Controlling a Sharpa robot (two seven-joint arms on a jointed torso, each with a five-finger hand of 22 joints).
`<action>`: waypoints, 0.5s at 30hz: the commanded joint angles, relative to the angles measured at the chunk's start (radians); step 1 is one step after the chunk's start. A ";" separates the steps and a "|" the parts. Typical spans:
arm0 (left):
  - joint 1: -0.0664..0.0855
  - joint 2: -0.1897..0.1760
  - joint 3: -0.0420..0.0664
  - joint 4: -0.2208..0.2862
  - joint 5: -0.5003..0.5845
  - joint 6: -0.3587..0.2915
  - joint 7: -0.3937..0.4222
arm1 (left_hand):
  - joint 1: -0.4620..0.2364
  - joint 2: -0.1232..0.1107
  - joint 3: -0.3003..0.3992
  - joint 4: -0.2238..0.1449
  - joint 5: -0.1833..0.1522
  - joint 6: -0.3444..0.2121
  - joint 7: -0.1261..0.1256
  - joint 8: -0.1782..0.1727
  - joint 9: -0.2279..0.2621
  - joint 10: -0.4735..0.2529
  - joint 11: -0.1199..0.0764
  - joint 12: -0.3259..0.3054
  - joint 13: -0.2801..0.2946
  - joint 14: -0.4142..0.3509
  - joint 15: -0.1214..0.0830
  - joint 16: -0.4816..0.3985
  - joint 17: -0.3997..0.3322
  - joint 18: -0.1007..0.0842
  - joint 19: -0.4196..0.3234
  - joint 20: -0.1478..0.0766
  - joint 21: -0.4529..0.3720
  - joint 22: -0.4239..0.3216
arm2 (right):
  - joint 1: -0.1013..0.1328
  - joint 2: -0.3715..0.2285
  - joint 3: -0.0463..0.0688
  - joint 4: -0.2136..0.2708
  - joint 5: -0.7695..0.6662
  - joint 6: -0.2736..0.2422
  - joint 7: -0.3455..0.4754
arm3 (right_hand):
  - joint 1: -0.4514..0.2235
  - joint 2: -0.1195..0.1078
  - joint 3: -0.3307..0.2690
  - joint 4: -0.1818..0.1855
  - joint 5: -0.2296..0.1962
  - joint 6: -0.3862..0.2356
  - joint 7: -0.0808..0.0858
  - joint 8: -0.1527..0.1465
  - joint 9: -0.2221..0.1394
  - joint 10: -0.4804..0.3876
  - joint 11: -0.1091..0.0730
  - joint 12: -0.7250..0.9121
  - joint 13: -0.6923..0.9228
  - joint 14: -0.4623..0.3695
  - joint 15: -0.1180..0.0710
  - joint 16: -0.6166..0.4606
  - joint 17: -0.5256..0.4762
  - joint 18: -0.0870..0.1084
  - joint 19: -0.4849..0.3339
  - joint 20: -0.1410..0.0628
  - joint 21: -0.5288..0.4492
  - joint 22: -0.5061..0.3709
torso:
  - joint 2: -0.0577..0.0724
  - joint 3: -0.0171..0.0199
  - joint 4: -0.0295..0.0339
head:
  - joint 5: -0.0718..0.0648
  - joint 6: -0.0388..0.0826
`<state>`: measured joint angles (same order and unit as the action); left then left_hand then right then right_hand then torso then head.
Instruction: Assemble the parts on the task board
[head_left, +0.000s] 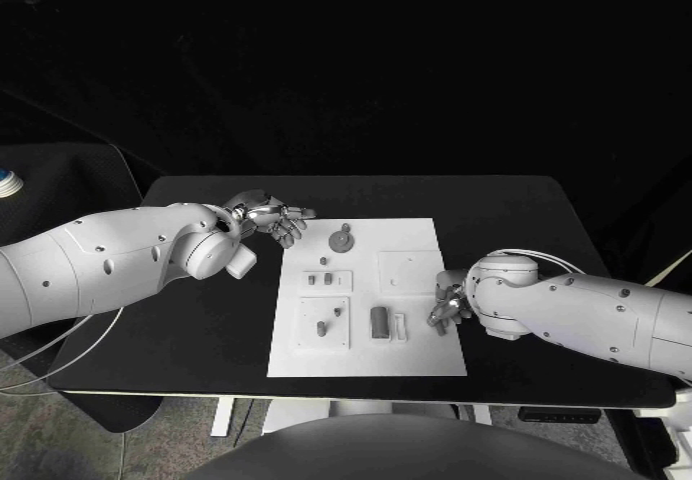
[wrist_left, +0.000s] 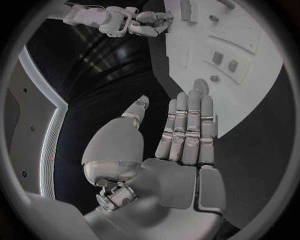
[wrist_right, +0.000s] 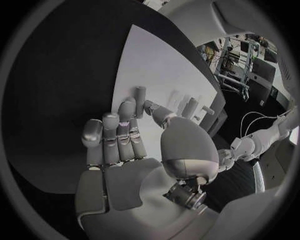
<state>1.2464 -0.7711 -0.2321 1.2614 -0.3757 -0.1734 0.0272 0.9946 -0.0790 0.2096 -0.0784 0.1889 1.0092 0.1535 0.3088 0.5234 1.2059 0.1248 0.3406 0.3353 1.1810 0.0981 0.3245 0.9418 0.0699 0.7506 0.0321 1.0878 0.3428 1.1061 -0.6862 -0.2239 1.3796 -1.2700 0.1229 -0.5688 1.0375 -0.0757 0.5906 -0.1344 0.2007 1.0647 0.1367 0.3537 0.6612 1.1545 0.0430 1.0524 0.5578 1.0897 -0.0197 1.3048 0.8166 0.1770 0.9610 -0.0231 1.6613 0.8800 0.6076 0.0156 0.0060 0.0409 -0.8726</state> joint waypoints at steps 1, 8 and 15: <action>0.002 0.000 0.001 0.003 -0.001 0.012 0.002 | 0.003 -0.006 0.002 0.003 -0.003 -0.007 -0.003 0.006 -0.001 -0.005 -0.001 -0.005 0.001 -0.008 0.001 -0.005 0.001 0.019 -0.009 0.000 -0.004 0.000 | -0.023 -0.009 -0.016 -0.002 0.020 -0.007 -0.009 | 0.049 0.028 0.025 -0.013 0.003 -0.009 0.002 -0.002 -0.121 0.000 -0.004 0.006 -0.001 0.000 -0.004 0.005 0.002 0.085 -0.002 -0.009 0.131 0.002 | 0.000 0.0004 0.0000 | 0.001 0.000; 0.002 0.001 0.001 0.002 -0.002 0.011 0.002 | 0.005 -0.005 0.003 0.003 -0.003 -0.007 -0.003 0.006 -0.001 -0.005 -0.001 -0.005 0.001 -0.008 0.001 -0.005 0.001 0.019 -0.009 0.000 -0.004 0.000 | -0.022 -0.034 -0.015 0.021 0.083 -0.050 -0.006 | 0.049 0.028 0.026 -0.012 0.004 -0.008 0.002 -0.002 -0.121 0.001 -0.004 0.006 -0.001 0.000 -0.003 0.005 0.002 0.085 -0.002 -0.009 0.131 0.002 | 0.000 0.0007 -0.0009 | 0.001 0.000; 0.002 0.001 0.001 0.001 -0.002 0.012 0.001 | 0.006 -0.005 0.004 0.002 -0.003 -0.007 -0.003 0.006 -0.001 -0.005 -0.001 -0.005 0.001 -0.008 0.001 -0.005 0.001 0.019 -0.009 0.000 -0.004 0.000 | -0.013 -0.059 -0.010 0.045 0.149 -0.086 -0.005 | 0.046 0.026 0.026 -0.007 0.011 -0.003 0.003 0.001 -0.119 0.004 -0.003 0.008 0.000 0.003 -0.003 0.007 0.002 0.085 0.000 -0.008 0.132 0.004 | 0.000 0.0006 -0.0005 | 0.001 0.000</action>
<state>1.2465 -0.7714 -0.2321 1.2608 -0.3766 -0.1727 0.0249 0.9947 -0.0790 0.2094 -0.0786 0.1889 1.0092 0.1535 0.3089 0.5234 1.2060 0.1248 0.3406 0.3353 1.1810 0.0981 0.3245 0.9416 0.0699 0.7506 0.0321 1.0878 0.3428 1.0996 -0.7410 -0.2281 1.4222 -1.1813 0.0455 -0.5601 1.0482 -0.0789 0.5981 -0.1270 0.2077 1.0636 0.1377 0.3527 0.6682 1.1544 0.0430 1.0564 0.5577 1.0879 -0.0178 1.3085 0.8174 0.1764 0.9615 -0.0239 1.6613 0.8819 0.6077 0.0163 0.0053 0.0417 -0.8727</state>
